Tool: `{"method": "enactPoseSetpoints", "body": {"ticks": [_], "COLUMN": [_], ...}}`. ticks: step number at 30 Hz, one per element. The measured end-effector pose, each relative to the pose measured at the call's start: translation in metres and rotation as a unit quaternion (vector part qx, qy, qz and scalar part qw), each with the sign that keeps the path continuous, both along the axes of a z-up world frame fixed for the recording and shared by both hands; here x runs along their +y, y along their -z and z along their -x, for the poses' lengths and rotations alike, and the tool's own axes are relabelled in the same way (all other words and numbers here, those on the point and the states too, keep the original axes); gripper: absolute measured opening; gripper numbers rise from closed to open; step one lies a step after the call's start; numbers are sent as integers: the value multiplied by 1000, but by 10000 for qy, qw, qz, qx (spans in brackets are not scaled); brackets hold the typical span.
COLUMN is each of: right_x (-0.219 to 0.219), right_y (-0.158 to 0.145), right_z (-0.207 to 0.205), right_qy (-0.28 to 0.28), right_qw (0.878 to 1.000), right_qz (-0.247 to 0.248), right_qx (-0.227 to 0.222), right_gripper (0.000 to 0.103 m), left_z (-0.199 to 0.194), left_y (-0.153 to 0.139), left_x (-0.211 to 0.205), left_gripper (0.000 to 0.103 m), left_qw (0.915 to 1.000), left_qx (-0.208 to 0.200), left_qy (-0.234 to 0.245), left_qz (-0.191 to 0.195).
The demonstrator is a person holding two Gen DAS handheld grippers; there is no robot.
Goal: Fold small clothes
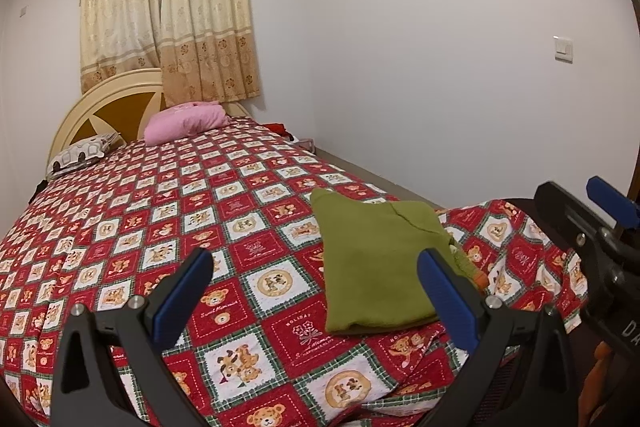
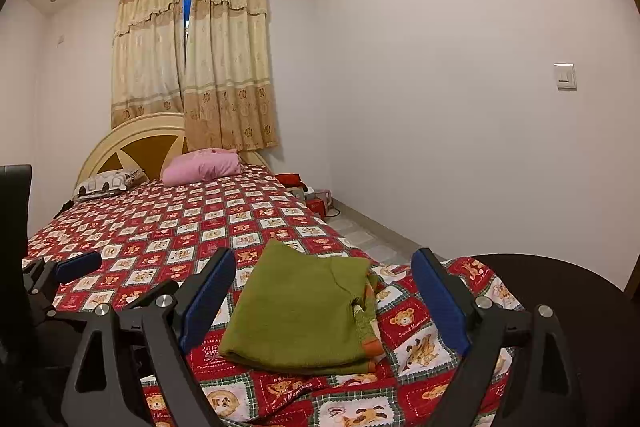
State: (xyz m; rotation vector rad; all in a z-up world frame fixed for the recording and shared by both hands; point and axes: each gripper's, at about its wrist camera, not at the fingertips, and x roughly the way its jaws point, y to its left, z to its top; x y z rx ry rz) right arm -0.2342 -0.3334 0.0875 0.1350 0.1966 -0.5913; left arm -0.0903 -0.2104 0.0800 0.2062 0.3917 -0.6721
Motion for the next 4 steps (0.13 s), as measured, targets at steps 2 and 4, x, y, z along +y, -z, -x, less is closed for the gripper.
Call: {"method": "enactPoseSetpoints", "body": {"ticks": [2, 4], "right_x": [-1, -2], "right_y": [0, 0], "right_z": [0, -1], "right_qy": [-1, 16], "right_qw": [10000, 10000], "right_qz": [-4, -6], "right_qx": [6, 10], "right_gripper": [90, 90], "left_z": [-2, -6], "left_y": [1, 1], "left_x": [1, 3], "left_gripper": [103, 103], "left_qw": [10000, 9999], "left_qx": [39, 103], "left_qy": [-19, -41], "left_qz": [-3, 0]}}
